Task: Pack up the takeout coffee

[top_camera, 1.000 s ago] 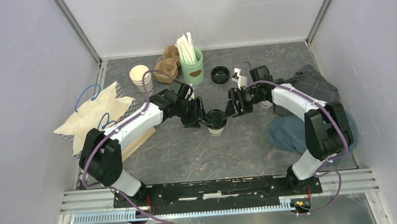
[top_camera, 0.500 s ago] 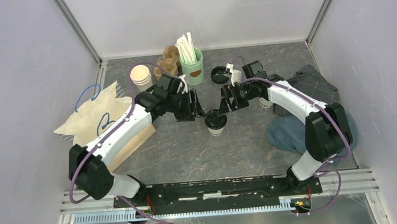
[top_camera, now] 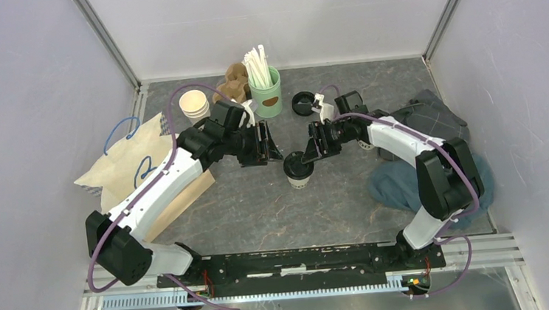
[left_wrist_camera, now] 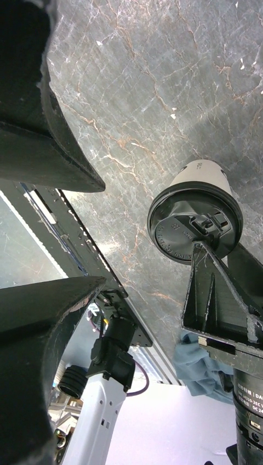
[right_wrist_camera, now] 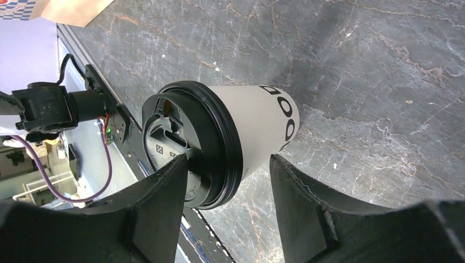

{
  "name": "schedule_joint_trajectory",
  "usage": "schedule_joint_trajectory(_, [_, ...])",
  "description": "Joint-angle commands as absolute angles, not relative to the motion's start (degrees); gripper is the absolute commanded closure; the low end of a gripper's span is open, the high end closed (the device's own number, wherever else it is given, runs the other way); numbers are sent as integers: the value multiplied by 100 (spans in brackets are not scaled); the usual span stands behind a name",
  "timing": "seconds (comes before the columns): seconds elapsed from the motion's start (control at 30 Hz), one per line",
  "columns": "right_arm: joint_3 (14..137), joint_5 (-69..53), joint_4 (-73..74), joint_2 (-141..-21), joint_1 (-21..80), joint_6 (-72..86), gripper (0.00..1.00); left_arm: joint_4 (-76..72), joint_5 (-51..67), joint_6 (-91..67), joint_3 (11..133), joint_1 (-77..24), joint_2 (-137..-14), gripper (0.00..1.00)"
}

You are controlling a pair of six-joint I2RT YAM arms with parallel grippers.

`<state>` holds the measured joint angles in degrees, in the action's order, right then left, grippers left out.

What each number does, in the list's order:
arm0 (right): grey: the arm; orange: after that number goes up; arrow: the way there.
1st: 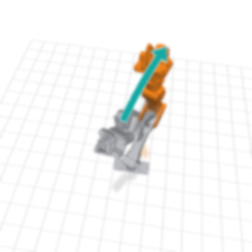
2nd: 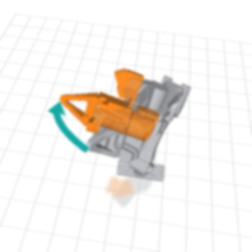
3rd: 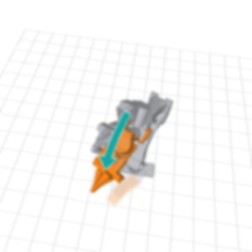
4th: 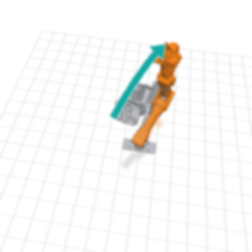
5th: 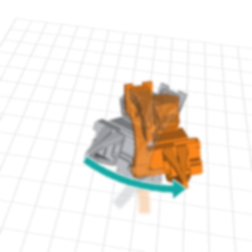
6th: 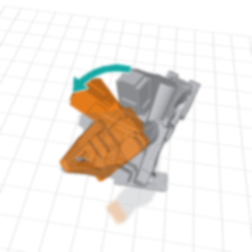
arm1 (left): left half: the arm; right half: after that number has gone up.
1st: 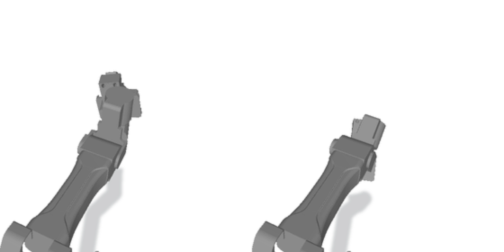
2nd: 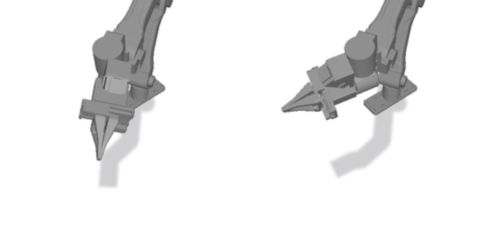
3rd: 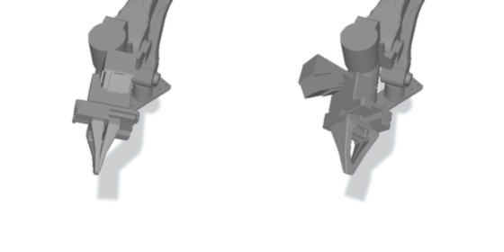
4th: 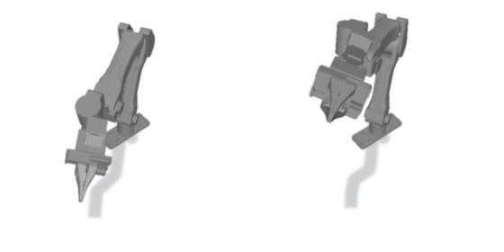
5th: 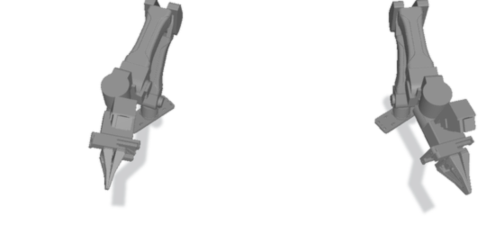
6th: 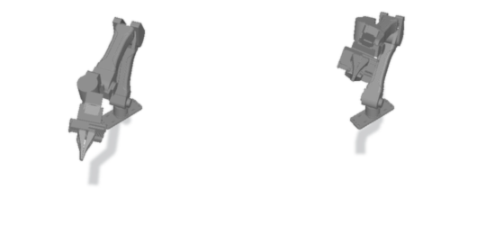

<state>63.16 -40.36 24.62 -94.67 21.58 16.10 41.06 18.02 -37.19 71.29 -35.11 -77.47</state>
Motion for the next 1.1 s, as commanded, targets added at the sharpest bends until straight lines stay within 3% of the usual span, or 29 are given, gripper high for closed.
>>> schedule_joint_trajectory(0.0, [6133,-4042,2188,-9448,2145,1694,40,4175,1830,-3444,7466,-3498,-7642,36])
schedule_joint_trajectory(0.33, [5765,-3836,1856,-9017,1957,2157,56,4362,1882,-3255,7808,-3433,-7771,35])
schedule_joint_trajectory(1.07, [5019,-2862,2166,-7923,858,2241,67,4547,2004,-3138,8263,-3376,-7838,35])
